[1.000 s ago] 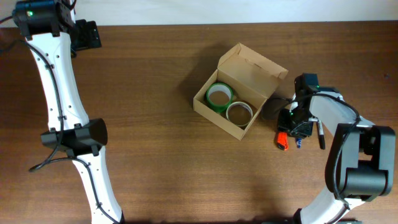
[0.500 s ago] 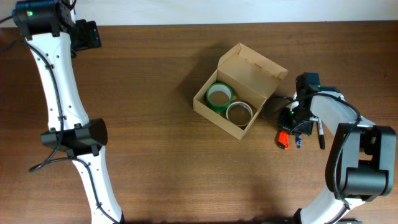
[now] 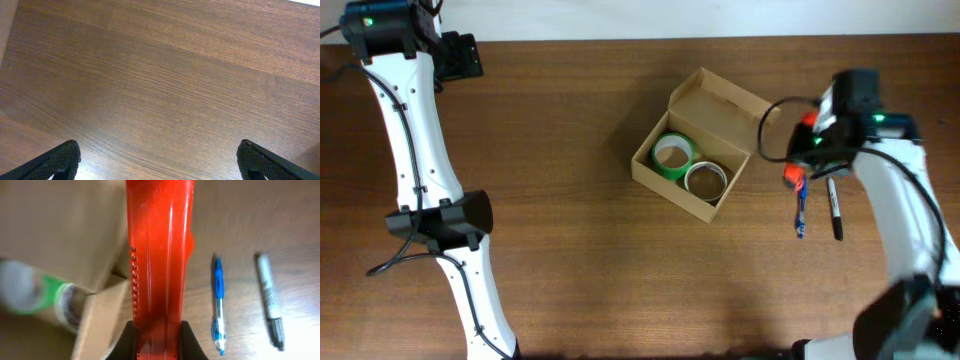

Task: Pack container
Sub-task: 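Carry the orange cutter into the box and lower it along the wall, then release the cutter and move the right gripper to the blue pen, then grasp the blue pen with the right gripper and lift it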

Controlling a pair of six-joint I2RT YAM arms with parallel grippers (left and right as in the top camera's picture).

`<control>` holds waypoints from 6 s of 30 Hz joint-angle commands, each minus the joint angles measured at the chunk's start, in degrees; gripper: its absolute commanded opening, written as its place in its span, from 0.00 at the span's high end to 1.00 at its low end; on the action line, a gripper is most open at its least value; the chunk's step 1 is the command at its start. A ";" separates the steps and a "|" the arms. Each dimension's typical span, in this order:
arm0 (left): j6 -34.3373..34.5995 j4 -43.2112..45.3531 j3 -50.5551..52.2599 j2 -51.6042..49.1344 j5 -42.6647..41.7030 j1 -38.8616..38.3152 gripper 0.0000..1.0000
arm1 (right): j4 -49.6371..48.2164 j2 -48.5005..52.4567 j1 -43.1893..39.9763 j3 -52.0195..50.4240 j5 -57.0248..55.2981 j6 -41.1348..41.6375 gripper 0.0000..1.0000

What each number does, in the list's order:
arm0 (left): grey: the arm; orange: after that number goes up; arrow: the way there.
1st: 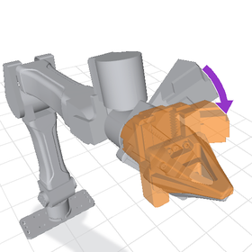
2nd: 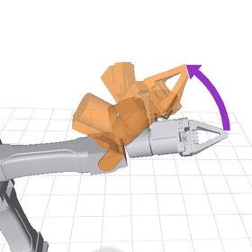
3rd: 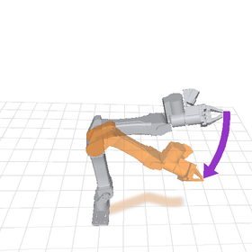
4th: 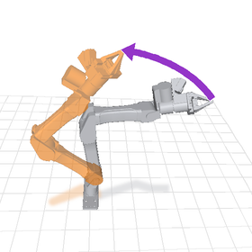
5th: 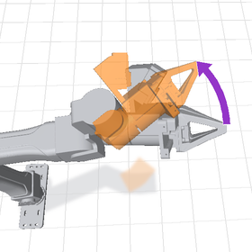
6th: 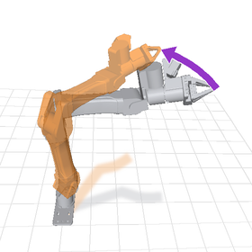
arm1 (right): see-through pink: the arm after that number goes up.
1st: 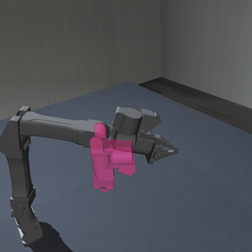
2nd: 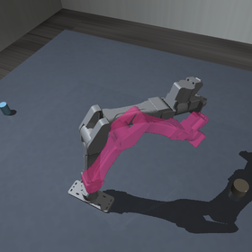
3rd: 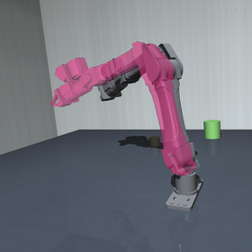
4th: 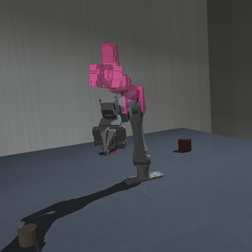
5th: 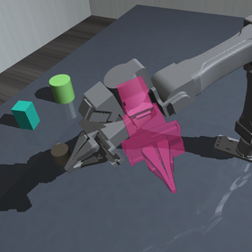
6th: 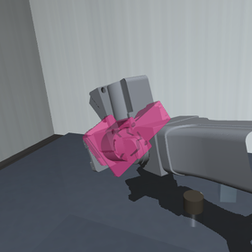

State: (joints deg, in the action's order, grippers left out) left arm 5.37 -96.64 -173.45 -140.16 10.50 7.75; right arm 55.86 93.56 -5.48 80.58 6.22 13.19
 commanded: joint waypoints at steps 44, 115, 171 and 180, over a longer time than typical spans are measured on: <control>-0.31 -0.02 0.22 0.46 -0.42 0.04 0.00 | 12.87 20.98 25.46 18.75 5.49 -39.82 0.94; -0.31 -0.02 0.22 0.46 -0.39 0.04 0.00 | 4.35 -14.43 -14.56 -3.82 -0.52 -20.72 0.31; -0.31 -0.02 0.22 0.46 -0.39 0.04 0.00 | -0.92 22.91 -7.93 -7.06 -2.75 -16.61 0.96; -0.31 -0.02 0.22 0.46 -0.42 0.04 0.00 | -1.22 20.44 -7.93 -5.51 3.89 -15.91 0.96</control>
State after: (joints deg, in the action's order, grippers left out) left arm 5.37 -96.64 -173.45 -140.16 10.48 7.73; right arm 55.22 114.21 -13.89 74.13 4.29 -3.36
